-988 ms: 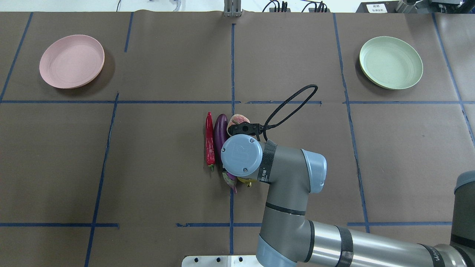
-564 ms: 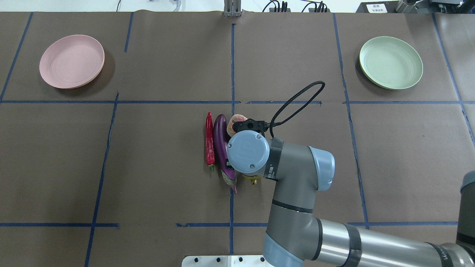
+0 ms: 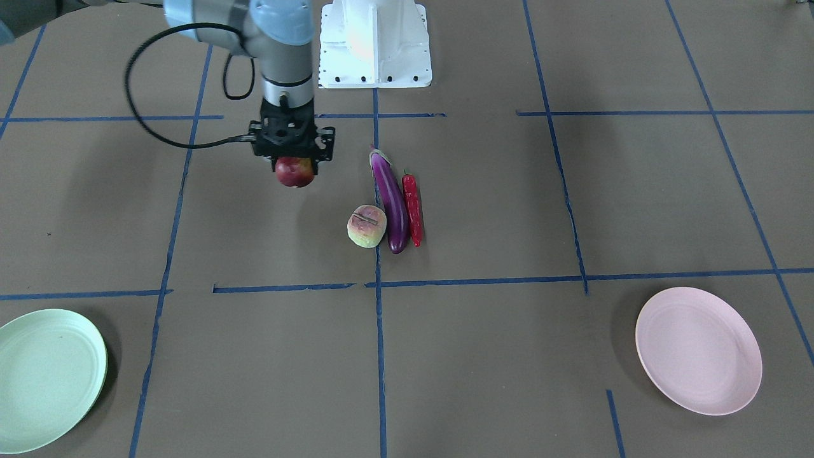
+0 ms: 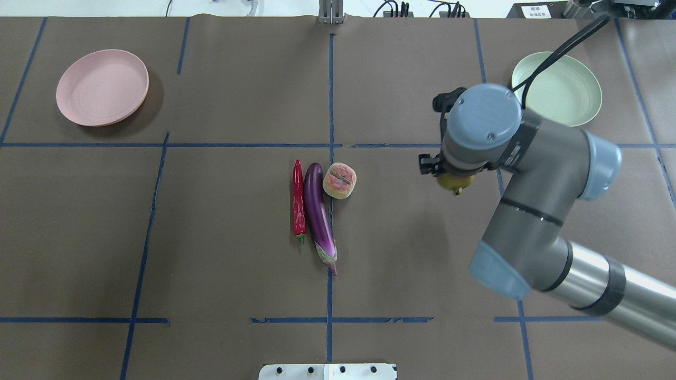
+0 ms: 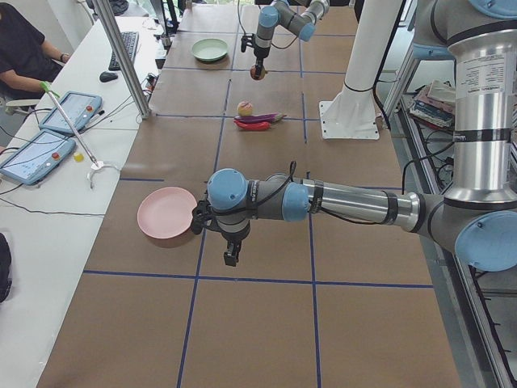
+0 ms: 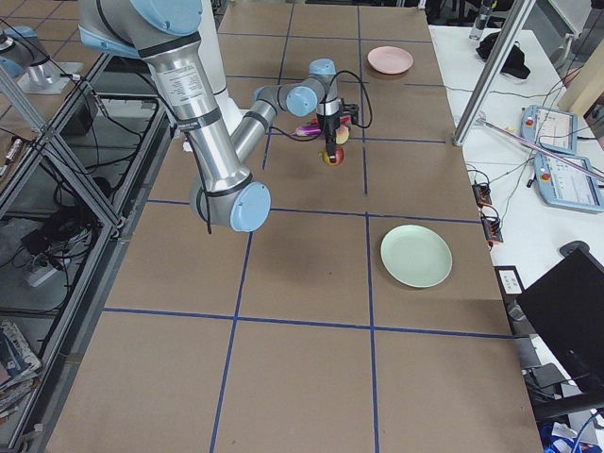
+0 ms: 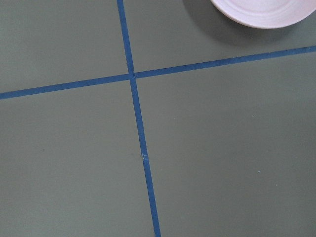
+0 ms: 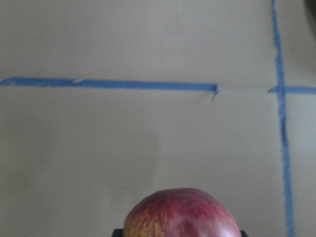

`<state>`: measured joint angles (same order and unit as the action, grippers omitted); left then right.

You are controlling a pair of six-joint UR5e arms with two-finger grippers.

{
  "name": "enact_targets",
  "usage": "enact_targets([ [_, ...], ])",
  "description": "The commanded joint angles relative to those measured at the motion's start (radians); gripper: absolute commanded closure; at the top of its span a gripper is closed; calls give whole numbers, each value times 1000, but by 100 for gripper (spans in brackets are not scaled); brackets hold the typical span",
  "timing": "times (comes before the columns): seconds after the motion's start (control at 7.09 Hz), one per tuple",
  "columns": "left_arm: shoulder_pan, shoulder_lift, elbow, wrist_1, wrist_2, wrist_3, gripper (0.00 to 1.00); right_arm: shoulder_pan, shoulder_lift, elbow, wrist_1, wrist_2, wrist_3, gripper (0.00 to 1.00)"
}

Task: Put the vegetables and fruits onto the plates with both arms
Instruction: 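Carry pomegranate to green plate with right gripper while left arm approaches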

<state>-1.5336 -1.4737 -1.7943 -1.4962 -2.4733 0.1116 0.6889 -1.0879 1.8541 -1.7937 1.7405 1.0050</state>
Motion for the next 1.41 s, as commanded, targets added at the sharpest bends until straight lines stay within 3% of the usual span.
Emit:
enact_targets([
  [0.0,113,-13,-14,-94,-35,-164,0,238,-3,-204,72,43,-254,100],
  [0.14,175,-14,-20,-248,-35,-299,0,336,29,-387,229,121,-323,100],
  [0.28,243,-17,-25,-391,-32,-496,0,377,58,-568,404,131,-325,100],
  [0.42,295,-46,-30,-479,-32,-676,0,408,89,-707,501,134,-350,100],
  [0.71,483,-201,-51,-484,26,-995,0,426,89,-777,514,123,-410,98],
  [0.85,582,-265,-51,-484,131,-1095,0,422,88,-806,516,120,-411,82],
  [0.99,672,-339,-48,-477,193,-1206,0,419,91,-808,516,120,-411,44],
  [1.13,751,-381,-50,-473,274,-1328,0,419,92,-802,517,120,-411,0],
  [1.27,842,-434,-47,-470,374,-1428,0,420,89,-785,516,123,-411,0],
])
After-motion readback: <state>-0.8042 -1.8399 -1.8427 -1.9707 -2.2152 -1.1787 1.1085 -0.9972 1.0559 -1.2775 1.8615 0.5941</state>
